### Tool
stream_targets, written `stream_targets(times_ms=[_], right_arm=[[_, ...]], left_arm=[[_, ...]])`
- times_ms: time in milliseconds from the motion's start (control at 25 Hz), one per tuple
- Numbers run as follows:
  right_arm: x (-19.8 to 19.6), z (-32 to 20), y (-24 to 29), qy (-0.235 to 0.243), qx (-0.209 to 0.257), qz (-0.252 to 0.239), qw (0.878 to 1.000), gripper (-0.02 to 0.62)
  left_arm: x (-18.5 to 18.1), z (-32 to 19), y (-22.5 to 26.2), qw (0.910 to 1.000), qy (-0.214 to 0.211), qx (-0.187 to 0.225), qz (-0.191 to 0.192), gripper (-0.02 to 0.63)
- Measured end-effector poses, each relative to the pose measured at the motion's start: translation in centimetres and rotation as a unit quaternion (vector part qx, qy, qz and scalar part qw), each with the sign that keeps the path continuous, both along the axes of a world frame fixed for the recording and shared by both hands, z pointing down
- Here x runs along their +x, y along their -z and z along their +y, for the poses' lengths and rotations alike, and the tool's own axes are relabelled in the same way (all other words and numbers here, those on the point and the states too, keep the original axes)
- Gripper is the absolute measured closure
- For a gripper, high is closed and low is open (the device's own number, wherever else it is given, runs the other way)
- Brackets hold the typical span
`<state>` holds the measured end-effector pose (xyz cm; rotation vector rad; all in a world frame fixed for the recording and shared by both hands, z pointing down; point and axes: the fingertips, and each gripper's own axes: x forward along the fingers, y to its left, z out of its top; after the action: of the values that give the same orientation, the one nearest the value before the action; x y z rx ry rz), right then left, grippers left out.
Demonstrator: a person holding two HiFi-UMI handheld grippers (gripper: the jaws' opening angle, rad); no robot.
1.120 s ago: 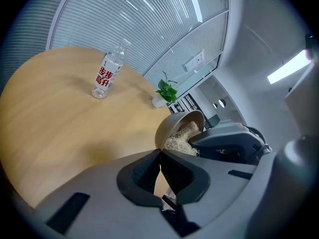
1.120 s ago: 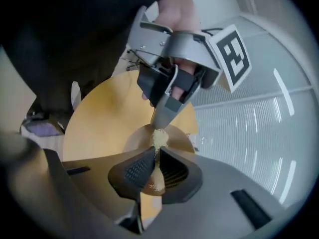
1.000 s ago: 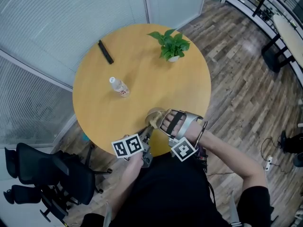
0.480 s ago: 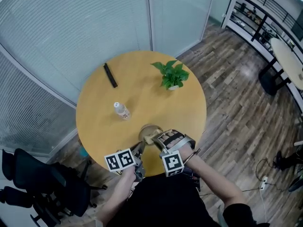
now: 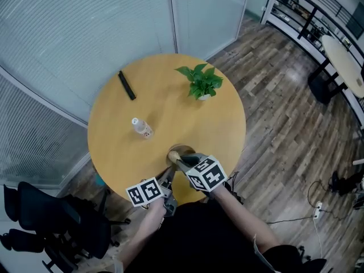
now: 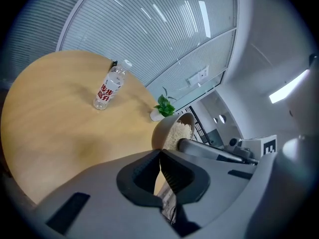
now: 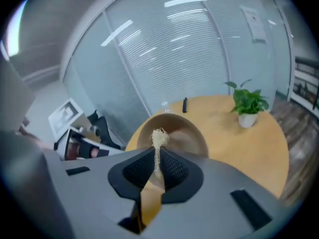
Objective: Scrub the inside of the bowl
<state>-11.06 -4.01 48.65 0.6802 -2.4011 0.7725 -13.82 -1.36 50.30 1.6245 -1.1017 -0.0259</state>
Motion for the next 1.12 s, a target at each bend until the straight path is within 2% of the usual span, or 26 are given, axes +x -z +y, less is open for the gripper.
stream_targets(times_ms=[80, 120, 200, 280, 400, 480, 520, 600, 680, 720, 760, 800, 880, 960, 1000, 1040, 1080, 1120], right_arm=[[0.3, -0.5, 0.2, -0.052, -0.053, -0.054, 0.996, 0.558], [0.5, -0.8, 0.3, -0.082, -0.081, -0.087, 0.990, 0.558], [0.9, -1.1, 0.5, -0.146, -0.138, -0.149, 0.968, 0.558], [1.7, -0.9, 0.3, -0.205, -0.179, -0.183, 0.945, 0.558], [2.7, -0.8, 0.5, -0.269, -0.193, -0.216, 0.919, 0.559], [2.5, -1.1, 1.2, -0.275, -0.190, -0.235, 0.913, 0.558], [2.2, -1.2, 1.5, -0.264, -0.181, -0.236, 0.917, 0.558], [1.3, -0.9, 2.1, -0.225, -0.142, -0.202, 0.943, 0.558], [0.5, -0.1, 2.3, -0.168, -0.077, -0.122, 0.975, 0.558], [0.2, 0.4, 2.5, -0.134, -0.037, -0.075, 0.987, 0.558], [-0.3, 0.8, 2.6, -0.096, 0.005, -0.032, 0.995, 0.558], [-0.7, 1.3, 2.9, -0.057, 0.046, 0.007, 0.997, 0.558], [-1.2, 2.3, 3.1, 0.020, 0.113, 0.070, 0.991, 0.558], [-1.2, 3.3, 2.6, 0.101, 0.173, 0.130, 0.971, 0.558], [-0.8, 3.7, 2.2, 0.145, 0.208, 0.164, 0.953, 0.559], [-0.4, 4.0, 1.8, 0.190, 0.249, 0.199, 0.929, 0.558], [0.1, 4.2, 1.4, 0.231, 0.297, 0.235, 0.896, 0.558], [0.5, 4.3, 1.3, 0.267, 0.353, 0.268, 0.856, 0.559]], left_arm=[[-0.1, 0.2, -0.1, 0.9999, 0.008, 0.000, 0.009, 0.589], [-0.2, 0.3, -0.1, 0.9998, 0.013, 0.002, 0.011, 0.591], [-0.5, 0.2, -0.1, 0.9996, 0.025, 0.005, 0.009, 0.591], [-0.8, 0.2, -0.1, 0.9994, 0.035, 0.007, -0.002, 0.589], [-0.8, 0.5, -0.3, 0.9991, 0.032, 0.011, -0.024, 0.591], [-0.7, 0.7, -0.1, 0.9981, 0.012, 0.023, -0.057, 0.589], [-0.7, 0.7, 0.0, 0.9964, 0.001, 0.030, -0.079, 0.589], [-0.5, 0.6, 0.2, 0.9916, -0.022, 0.041, -0.121, 0.589], [0.0, 0.7, 0.2, 0.9862, -0.040, 0.050, -0.153, 0.589], [0.1, 0.8, 0.2, 0.9837, -0.046, 0.054, -0.165, 0.589], [0.2, 0.9, 0.3, 0.9817, -0.050, 0.058, -0.174, 0.588], [0.3, 0.9, 0.4, 0.9804, -0.053, 0.062, -0.179, 0.588], [0.4, 0.8, 0.8, 0.9786, -0.057, 0.069, -0.185, 0.586], [0.2, 0.7, 1.1, 0.9763, -0.066, 0.072, -0.193, 0.588], [0.2, 0.7, 1.0, 0.9751, -0.073, 0.070, -0.197, 0.588], [0.1, 0.7, 0.9, 0.9745, -0.081, 0.066, -0.199, 0.589], [0.2, 0.7, 0.8, 0.9743, -0.087, 0.062, -0.199, 0.591], [0.2, 0.7, 0.8, 0.9744, -0.092, 0.057, -0.197, 0.591]])
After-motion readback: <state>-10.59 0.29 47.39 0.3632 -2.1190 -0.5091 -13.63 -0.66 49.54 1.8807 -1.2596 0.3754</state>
